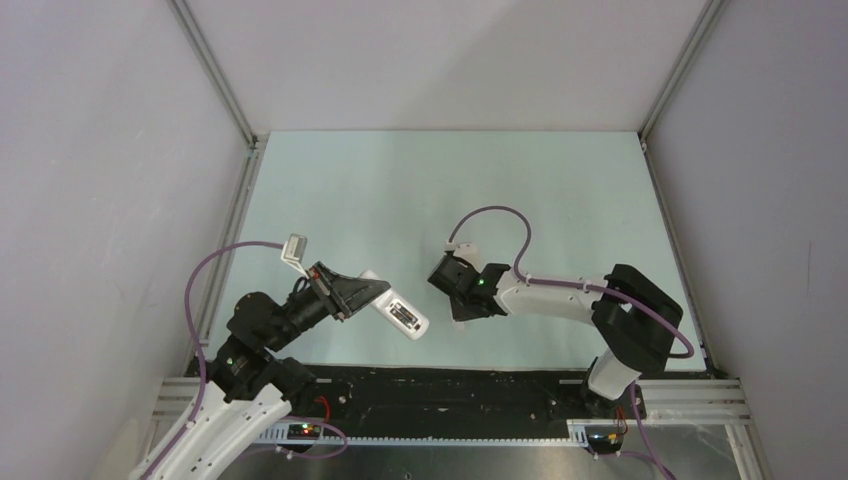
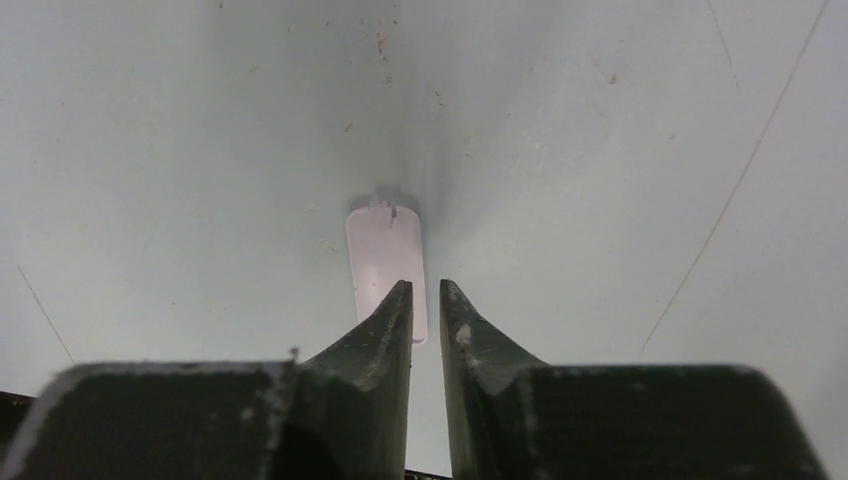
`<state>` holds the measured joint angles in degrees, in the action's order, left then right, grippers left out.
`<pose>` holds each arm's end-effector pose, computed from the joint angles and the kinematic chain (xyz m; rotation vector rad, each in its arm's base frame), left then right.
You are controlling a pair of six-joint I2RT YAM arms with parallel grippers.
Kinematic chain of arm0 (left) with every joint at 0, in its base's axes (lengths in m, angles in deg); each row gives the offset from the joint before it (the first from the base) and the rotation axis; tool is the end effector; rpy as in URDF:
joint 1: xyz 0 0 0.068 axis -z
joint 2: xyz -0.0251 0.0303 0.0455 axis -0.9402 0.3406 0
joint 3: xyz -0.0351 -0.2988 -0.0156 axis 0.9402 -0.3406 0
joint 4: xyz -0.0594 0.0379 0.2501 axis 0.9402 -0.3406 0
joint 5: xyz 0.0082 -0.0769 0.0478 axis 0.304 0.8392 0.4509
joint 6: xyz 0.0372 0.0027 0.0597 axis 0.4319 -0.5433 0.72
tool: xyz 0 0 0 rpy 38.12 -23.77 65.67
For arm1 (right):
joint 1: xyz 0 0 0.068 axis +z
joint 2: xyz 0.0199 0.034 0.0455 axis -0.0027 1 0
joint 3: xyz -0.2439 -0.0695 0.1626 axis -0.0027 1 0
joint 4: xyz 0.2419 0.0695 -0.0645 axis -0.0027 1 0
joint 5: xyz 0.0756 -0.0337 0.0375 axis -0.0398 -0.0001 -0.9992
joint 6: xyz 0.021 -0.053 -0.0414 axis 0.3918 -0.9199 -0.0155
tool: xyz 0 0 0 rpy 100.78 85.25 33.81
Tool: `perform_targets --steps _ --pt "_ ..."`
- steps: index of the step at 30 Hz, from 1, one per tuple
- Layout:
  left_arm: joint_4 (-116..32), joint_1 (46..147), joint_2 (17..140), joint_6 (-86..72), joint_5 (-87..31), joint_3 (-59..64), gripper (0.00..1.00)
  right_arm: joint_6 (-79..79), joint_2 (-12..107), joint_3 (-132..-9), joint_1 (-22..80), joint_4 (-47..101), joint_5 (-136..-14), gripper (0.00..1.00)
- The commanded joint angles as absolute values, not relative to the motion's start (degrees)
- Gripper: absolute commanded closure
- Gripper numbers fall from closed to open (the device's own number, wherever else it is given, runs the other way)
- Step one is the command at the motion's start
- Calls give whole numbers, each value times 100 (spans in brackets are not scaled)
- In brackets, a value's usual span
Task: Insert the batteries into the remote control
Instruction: Adjust the battery cover at the center of the board.
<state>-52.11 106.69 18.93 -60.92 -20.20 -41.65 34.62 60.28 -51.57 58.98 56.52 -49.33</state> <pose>0.0646 -0.0678 0.3125 -0.1840 1.7331 -1.5961 0.1786 0.2648 0.1866 -0.3279 2.6339 0.1409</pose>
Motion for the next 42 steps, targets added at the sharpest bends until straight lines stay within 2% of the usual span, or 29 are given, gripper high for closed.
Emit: perform_targets --steps 1,7,21,42 --pt "-5050 10661 1914 -6025 -2006 -4111 99 3560 5836 -5158 5912 5878 -4609 82" --pt "-5051 10657 1886 -6038 -2028 -4118 99 3528 5952 -5153 5907 5860 -4642 100" --pt "-5056 10660 1868 -6031 -2037 -4133 99 3481 6148 -5079 5906 5490 -5019 100" --pt "-5056 10657 1850 -6044 -2046 -4156 99 3507 6529 -5082 5990 5768 -4818 100"
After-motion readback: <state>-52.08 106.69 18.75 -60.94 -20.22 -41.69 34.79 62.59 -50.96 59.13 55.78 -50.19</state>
